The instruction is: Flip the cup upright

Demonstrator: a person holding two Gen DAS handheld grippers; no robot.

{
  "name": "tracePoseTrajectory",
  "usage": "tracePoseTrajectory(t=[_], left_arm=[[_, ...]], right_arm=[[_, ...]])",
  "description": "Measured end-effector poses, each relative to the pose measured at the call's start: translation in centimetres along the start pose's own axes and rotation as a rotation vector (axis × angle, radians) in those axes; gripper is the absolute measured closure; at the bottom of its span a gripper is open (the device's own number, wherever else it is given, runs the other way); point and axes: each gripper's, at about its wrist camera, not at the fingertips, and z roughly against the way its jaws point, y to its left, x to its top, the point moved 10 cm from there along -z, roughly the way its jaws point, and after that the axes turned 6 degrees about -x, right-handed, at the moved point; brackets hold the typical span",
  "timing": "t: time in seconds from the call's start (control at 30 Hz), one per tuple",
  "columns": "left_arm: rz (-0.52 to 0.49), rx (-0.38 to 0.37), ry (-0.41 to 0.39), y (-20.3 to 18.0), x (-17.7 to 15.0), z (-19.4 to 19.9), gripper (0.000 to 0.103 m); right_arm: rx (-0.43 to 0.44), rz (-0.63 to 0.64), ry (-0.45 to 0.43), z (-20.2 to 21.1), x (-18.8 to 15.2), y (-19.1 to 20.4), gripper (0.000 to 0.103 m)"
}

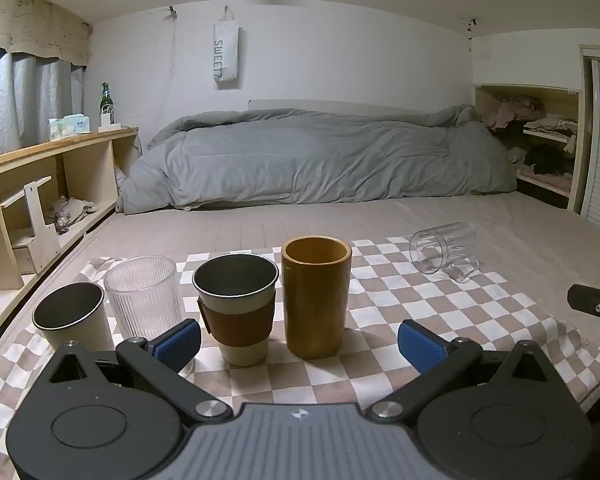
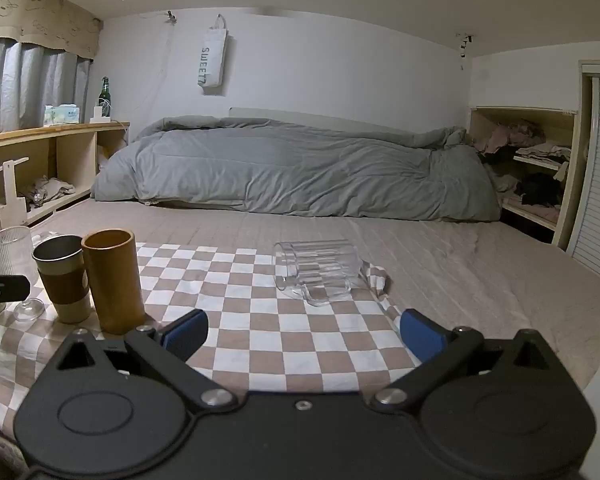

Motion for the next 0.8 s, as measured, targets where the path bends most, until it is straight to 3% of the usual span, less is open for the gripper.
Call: tracePoseTrajectory(t=[0.8], left_arm=[[-0.005,0.003,-0.007,0.02,0.06,0.0,0.0]], right_arm=[[0.007,-0.007,-0.005,0.13,0.06,0.09,0.0]])
